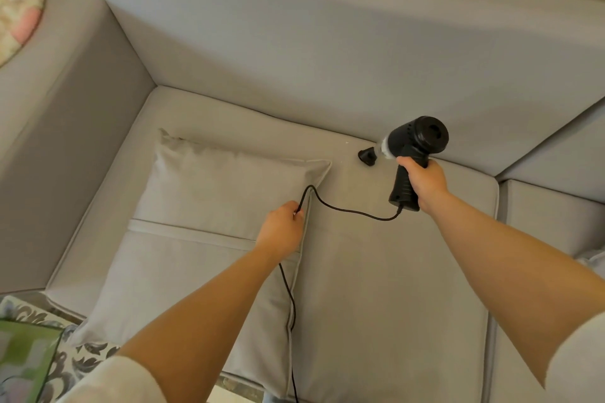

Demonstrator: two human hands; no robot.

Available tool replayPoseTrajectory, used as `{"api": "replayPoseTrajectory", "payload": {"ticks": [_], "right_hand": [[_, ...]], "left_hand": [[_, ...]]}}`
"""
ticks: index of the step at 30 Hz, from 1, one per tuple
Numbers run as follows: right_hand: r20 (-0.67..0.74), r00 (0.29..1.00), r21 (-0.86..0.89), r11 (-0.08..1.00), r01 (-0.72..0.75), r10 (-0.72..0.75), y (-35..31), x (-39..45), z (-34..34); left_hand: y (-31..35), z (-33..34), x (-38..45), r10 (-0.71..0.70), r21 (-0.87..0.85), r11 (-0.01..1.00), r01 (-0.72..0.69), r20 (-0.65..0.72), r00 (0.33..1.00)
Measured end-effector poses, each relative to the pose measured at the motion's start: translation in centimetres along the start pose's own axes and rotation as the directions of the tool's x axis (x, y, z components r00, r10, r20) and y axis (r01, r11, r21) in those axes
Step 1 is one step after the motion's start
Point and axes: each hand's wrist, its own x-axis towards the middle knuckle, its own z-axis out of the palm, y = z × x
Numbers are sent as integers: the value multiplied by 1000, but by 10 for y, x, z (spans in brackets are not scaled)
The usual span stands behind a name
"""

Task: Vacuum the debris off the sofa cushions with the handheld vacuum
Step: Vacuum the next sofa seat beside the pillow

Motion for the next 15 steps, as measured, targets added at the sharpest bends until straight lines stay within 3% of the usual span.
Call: {"api": "replayPoseTrajectory", "payload": {"ticks": [5, 15], "right_hand": [[38, 999, -49, 999, 23, -21, 3, -3, 16], [0, 999, 14, 999, 46, -46, -16, 9, 35]], "left_hand": [[-5, -3, 2, -9, -11, 1000, 9, -8, 1000], [-14, -13, 13, -30, -47, 998, 29, -25, 999]]}}
